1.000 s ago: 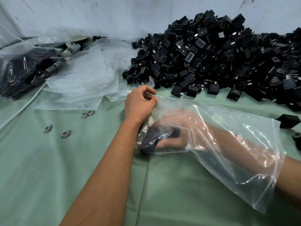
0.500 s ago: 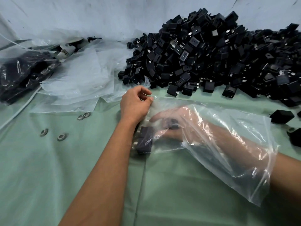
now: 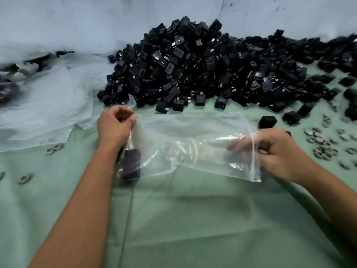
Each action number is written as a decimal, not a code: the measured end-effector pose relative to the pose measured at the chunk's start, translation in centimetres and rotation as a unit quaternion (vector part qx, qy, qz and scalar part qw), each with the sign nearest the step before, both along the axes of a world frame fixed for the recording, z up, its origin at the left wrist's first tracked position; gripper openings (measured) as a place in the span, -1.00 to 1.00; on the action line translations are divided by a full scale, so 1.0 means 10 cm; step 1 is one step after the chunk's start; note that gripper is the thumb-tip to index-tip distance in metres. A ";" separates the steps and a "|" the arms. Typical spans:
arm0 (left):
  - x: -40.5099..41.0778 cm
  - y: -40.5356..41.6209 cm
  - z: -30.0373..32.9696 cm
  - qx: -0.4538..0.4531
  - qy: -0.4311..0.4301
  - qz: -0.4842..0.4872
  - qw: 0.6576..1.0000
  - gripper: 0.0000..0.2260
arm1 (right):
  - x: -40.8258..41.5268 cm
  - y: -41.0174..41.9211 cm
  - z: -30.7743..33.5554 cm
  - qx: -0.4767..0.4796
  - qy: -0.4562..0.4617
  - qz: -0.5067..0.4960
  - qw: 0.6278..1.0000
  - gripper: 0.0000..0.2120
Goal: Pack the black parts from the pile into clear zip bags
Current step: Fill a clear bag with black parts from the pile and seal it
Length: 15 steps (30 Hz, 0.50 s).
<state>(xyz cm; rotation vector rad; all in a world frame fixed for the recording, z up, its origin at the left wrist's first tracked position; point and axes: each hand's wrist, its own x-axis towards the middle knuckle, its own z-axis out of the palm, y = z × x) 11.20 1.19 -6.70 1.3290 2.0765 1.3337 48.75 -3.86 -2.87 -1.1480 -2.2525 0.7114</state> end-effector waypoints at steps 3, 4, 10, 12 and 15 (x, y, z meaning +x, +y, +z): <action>0.06 -0.02 0.07 -0.012 0.000 0.019 1.000 -0.88 | 0.18 0.03 -0.05 0.204 -0.012 -0.195 0.959 -0.73; 0.09 -0.02 0.11 -0.022 0.008 0.030 0.999 -0.91 | 0.26 0.06 -0.07 0.230 -0.060 -0.253 0.938 -0.82; 1.03 -0.13 0.54 0.005 0.116 -0.018 0.993 -0.93 | 0.30 0.19 -0.12 0.011 -0.271 -0.366 0.890 -0.61; 1.55 -0.22 0.66 0.014 0.130 -0.105 0.986 -0.85 | 0.28 0.20 -0.14 0.018 -0.214 -0.331 0.919 -0.66; 2.18 -0.33 0.74 -0.031 0.220 -0.197 0.955 -0.68 | 0.23 0.15 -0.13 -0.016 -0.091 -0.291 0.952 -0.62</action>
